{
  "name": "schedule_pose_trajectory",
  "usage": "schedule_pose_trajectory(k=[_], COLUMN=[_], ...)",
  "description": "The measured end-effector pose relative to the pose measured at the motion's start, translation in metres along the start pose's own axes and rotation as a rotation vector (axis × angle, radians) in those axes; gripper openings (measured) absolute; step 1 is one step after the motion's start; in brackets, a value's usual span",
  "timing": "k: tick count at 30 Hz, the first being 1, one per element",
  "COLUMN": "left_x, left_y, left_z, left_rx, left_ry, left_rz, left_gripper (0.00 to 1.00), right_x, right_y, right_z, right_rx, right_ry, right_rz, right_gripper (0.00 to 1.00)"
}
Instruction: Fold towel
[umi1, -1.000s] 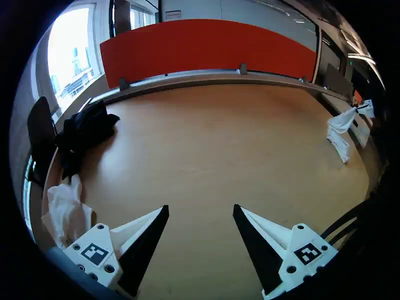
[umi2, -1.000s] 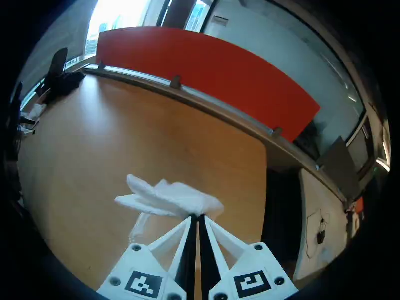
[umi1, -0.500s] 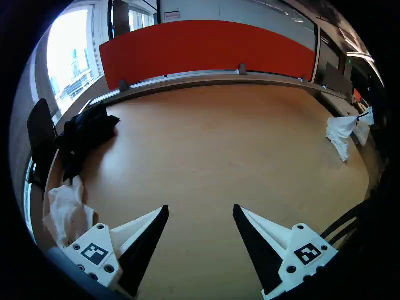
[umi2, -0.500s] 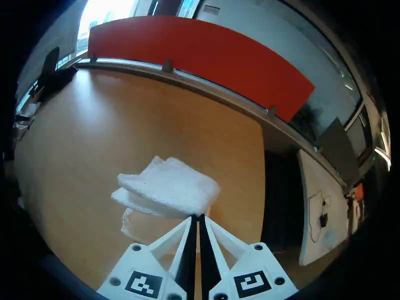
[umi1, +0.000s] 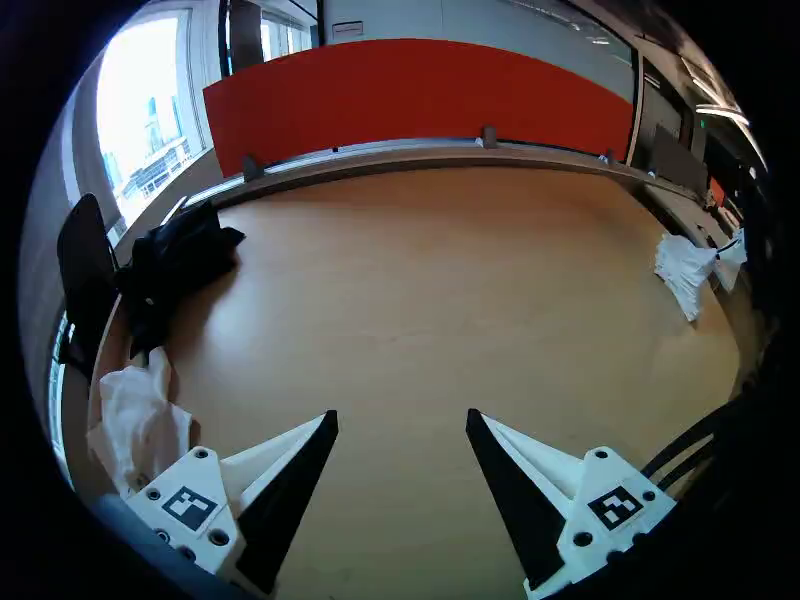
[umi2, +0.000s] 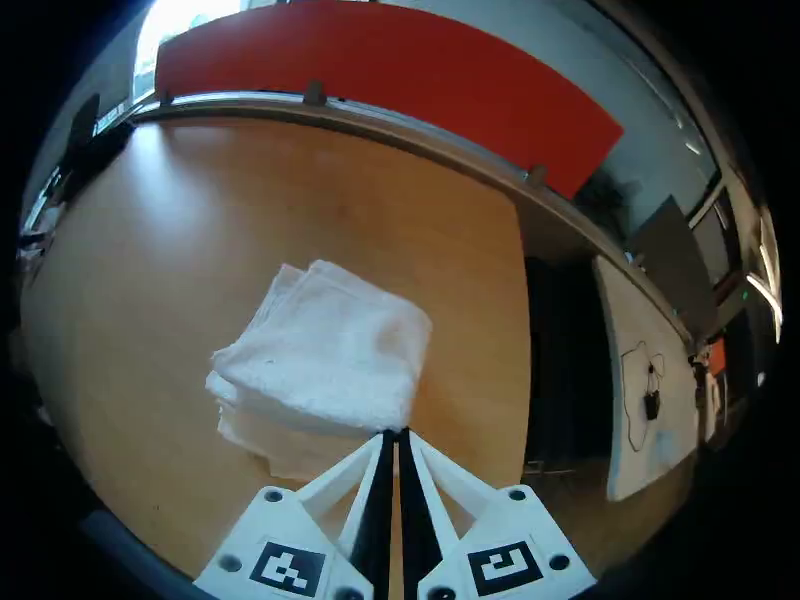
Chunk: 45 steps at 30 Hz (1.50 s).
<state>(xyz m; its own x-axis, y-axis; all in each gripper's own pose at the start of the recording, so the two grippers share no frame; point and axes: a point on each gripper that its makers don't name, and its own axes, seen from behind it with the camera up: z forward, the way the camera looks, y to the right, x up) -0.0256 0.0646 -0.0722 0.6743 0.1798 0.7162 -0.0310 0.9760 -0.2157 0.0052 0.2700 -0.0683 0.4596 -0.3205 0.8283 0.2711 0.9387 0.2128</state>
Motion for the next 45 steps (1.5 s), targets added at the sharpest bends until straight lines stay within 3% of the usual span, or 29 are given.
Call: schedule_pose_trajectory(k=[8, 35, 42, 45], left_x=[-0.002, -0.004, -0.004, -0.004], left_y=[-0.002, -0.003, -0.003, -0.003], left_z=[0.000, 0.003, 0.003, 0.003], left_rx=[0.005, 0.008, 0.008, 0.008], left_ry=[-0.003, -0.012, -0.013, -0.012], left_rz=[0.000, 0.003, 0.000, 0.000], left_gripper=[0.95, 0.95, 0.95, 0.95], right_x=[-0.019, -0.056, -0.062, -0.064], right_y=[-0.001, -0.015, -0.012, -0.013], right_z=[0.011, 0.030, 0.034, 0.034], right_rx=[-0.012, -0.018, -0.033, -0.036], right_ry=[-0.057, -0.147, -0.164, -0.169], right_rz=[0.029, 0.081, 0.092, 0.094], right_gripper=[0.04, 0.07, 0.18, 0.36])
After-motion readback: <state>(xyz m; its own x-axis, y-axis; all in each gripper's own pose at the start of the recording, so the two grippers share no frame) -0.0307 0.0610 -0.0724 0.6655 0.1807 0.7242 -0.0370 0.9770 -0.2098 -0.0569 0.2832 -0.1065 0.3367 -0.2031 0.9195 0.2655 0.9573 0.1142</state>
